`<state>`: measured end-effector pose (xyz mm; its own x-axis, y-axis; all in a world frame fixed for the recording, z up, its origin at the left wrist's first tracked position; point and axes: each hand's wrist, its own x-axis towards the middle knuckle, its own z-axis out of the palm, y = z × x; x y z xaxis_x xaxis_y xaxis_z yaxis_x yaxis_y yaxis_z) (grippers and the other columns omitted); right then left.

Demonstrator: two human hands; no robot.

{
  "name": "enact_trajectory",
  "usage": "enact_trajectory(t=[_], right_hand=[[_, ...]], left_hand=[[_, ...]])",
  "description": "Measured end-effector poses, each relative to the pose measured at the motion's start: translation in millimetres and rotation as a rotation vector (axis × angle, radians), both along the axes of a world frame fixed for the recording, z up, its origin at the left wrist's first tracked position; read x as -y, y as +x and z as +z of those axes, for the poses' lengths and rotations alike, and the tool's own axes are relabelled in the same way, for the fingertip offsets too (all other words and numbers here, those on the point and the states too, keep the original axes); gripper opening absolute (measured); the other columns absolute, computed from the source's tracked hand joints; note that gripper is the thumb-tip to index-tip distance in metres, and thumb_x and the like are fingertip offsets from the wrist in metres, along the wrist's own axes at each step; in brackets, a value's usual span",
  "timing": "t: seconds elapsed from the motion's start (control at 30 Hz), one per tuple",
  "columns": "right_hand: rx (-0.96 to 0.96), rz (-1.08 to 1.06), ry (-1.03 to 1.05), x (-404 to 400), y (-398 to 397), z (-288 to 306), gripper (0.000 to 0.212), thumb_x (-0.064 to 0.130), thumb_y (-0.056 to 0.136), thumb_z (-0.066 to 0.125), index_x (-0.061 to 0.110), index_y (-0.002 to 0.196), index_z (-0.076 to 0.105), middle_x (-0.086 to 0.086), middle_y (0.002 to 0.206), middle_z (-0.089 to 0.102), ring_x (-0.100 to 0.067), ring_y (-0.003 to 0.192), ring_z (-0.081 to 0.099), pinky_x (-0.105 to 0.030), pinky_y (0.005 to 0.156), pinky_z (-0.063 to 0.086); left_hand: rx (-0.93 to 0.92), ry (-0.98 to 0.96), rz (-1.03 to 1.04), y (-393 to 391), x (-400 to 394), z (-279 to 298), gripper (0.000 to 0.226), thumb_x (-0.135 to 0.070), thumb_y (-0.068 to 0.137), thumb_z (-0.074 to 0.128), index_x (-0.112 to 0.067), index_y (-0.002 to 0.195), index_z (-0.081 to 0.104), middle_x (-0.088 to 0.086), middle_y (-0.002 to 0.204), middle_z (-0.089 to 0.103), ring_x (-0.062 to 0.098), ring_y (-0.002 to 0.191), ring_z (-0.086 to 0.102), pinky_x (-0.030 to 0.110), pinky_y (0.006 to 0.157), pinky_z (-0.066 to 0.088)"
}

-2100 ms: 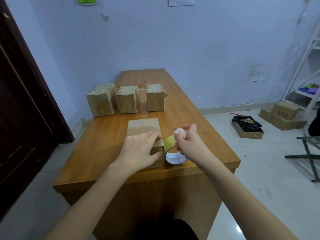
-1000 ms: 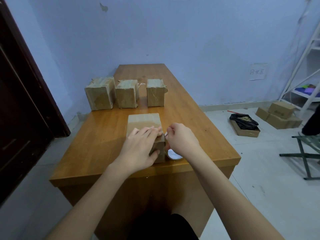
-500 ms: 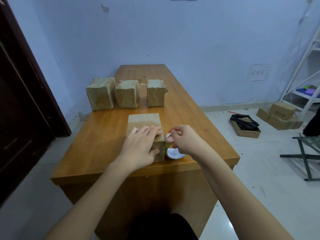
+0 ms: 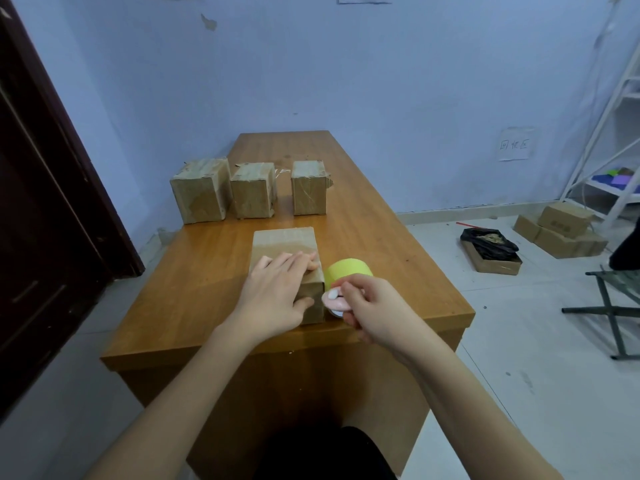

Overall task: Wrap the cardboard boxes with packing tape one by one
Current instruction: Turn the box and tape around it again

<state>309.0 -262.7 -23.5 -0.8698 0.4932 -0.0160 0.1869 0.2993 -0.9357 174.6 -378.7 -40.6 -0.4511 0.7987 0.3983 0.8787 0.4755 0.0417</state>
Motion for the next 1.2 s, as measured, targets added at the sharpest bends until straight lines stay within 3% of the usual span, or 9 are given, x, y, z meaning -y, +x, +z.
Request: enact_trajectory(t=[0.17, 0.27, 0.37, 0.57, 0.77, 0.97, 1.07, 1.2], right_hand=[[-0.135, -0.089, -0.154, -8.6, 8.3, 6.3, 0.021, 0.019, 0.102, 0.038, 0.011, 0.117, 0.05, 0.0, 0.052, 0.058, -0.008, 0.033, 0.041, -0.016, 0.035, 0.032], [-0.181, -0.056, -0.289, -15.7, 12.7, 11.0, 0.021, 0.02, 0.101, 0.044, 0.014, 0.121, 0.047, -0.002, 0.061, 0.067, -0.009, 0.038, 0.047, -0.017, 0.036, 0.034], [-0.195, -0.054, -0.367, -22.4, 13.1, 10.8, 0.021, 0.023, 0.097, 0.051, 0.01, 0.113, 0.058, -0.003, 0.073, 0.071, -0.007, 0.044, 0.051, -0.016, 0.038, 0.034], [-0.313, -0.151, -0.4, -35.8, 13.7, 7.0, 0.03, 0.041, 0.094, 0.055, 0.014, 0.079, 0.055, 0.001, 0.061, 0.058, -0.007, 0.044, 0.041, -0.016, 0.038, 0.03], [-0.302, -0.239, -0.395, -60.8, 9.1, -3.7, 0.021, 0.026, 0.1, 0.043, 0.01, 0.094, 0.055, 0.003, 0.06, 0.057, -0.006, 0.042, 0.039, -0.016, 0.037, 0.029], [-0.142, -0.424, -0.143, -96.0, 1.6, -26.1, 0.027, 0.02, 0.098, 0.036, 0.003, 0.114, 0.048, -0.006, 0.071, 0.068, -0.01, 0.05, 0.05, -0.022, 0.043, 0.037], [0.003, -0.48, 0.137, -110.1, -0.1, -40.3, 0.023, 0.024, 0.098, 0.034, 0.005, 0.109, 0.041, -0.009, 0.085, 0.065, -0.022, 0.071, 0.058, -0.036, 0.063, 0.045], [0.199, -0.562, 0.472, -121.0, -2.8, -55.2, 0.028, 0.023, 0.098, 0.038, -0.001, 0.103, 0.052, -0.02, 0.108, 0.054, -0.034, 0.101, 0.048, -0.039, 0.079, 0.037]], left_hand=[[0.009, -0.007, 0.005, -0.2, -0.2, 0.3, 0.064, -0.041, 0.082, 0.065, -0.028, 0.137, 0.034, -0.014, 0.142, 0.04, 0.006, 0.128, 0.034, 0.028, 0.1, 0.027], [0.0, -0.005, 0.006, -0.7, 0.5, -0.3, 0.064, -0.041, 0.082, 0.065, -0.028, 0.137, 0.035, -0.015, 0.143, 0.039, 0.006, 0.129, 0.033, 0.027, 0.1, 0.027], [-0.018, -0.004, 0.003, -0.9, 0.9, -0.7, 0.061, -0.041, 0.082, 0.065, -0.028, 0.135, 0.036, -0.016, 0.144, 0.037, 0.005, 0.13, 0.032, 0.027, 0.1, 0.026], [-0.026, 0.006, -0.003, -0.9, 0.8, -1.5, 0.061, -0.04, 0.081, 0.066, -0.026, 0.134, 0.039, -0.014, 0.142, 0.04, 0.006, 0.13, 0.035, 0.028, 0.099, 0.026], [-0.02, 0.003, 0.003, -1.0, 0.7, -2.2, 0.066, -0.041, 0.081, 0.066, -0.027, 0.138, 0.035, -0.013, 0.141, 0.042, 0.007, 0.129, 0.035, 0.028, 0.101, 0.026], [-0.022, -0.002, 0.008, -0.8, -0.3, -2.5, 0.065, -0.042, 0.081, 0.064, -0.027, 0.137, 0.036, -0.013, 0.141, 0.041, 0.007, 0.129, 0.035, 0.028, 0.101, 0.026], [-0.035, 0.007, 0.005, -0.9, -0.1, -2.8, 0.062, -0.041, 0.081, 0.065, -0.026, 0.134, 0.039, -0.013, 0.141, 0.042, 0.007, 0.129, 0.036, 0.027, 0.1, 0.027], [-0.046, 0.003, 0.001, -0.7, 0.0, -3.0, 0.062, -0.042, 0.081, 0.064, -0.025, 0.135, 0.039, -0.013, 0.141, 0.043, 0.007, 0.129, 0.036, 0.028, 0.099, 0.028]])
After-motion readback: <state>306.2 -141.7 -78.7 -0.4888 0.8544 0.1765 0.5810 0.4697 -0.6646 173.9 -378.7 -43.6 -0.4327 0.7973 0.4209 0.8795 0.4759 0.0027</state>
